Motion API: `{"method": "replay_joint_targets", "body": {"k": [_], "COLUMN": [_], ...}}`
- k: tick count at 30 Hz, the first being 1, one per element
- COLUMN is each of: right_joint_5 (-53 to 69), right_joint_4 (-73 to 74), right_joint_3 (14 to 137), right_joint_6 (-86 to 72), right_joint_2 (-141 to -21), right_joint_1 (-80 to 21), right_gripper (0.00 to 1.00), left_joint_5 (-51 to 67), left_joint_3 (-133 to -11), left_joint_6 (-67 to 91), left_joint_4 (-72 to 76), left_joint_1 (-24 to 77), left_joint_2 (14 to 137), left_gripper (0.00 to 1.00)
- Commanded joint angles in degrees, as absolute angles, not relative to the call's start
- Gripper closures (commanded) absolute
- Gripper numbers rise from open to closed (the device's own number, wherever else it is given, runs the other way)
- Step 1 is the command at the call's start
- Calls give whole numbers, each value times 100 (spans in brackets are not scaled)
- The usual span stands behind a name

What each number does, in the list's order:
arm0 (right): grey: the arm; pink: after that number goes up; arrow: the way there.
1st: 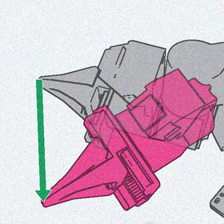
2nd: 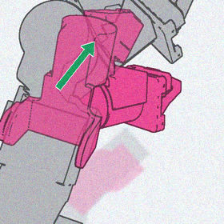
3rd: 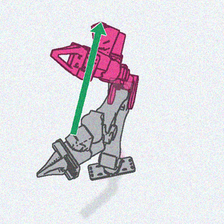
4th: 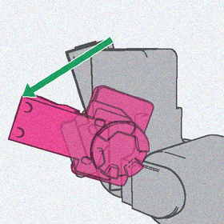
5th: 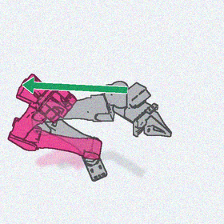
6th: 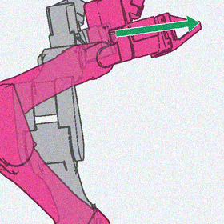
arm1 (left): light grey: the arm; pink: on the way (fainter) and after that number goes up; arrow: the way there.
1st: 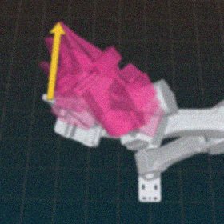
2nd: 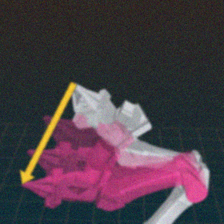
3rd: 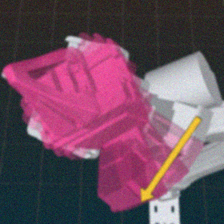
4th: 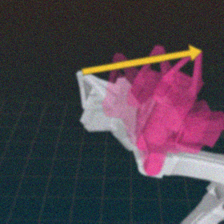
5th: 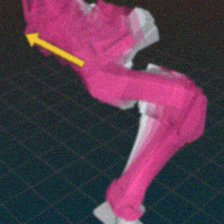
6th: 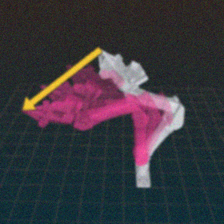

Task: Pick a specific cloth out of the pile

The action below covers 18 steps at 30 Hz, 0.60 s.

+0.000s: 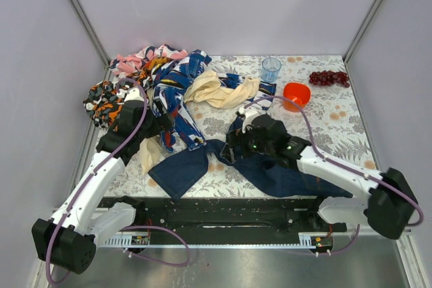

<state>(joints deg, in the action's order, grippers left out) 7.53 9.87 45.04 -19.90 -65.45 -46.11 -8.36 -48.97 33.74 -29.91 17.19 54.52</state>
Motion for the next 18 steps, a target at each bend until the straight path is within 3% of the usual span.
{"method": "replay_joint_targets", "body": {"k": [1, 8, 18], "right_joint_5": [984, 325, -861], "right_joint_4": [239, -403, -1134], "right_joint_3": [4808, 4703, 3885], "right_joint_6": [-1968, -2355, -2382], "right_joint_2": [-7293, -7497, -6496], "right_joint_1": [-4781, -4781, -4781], "right_gripper": [1, 1, 0], "left_joint_5": [-668, -633, -589], "left_joint_3": [-4790, -4615, -4421], "left_joint_6": [3384, 3331, 3270], "left_joint_4": [-2690, -2540, -2320], "left_joint_1": [1732, 1732, 1749], "left_joint_2": [5309, 4905, 4483], "left_gripper": [1, 1, 1]}}
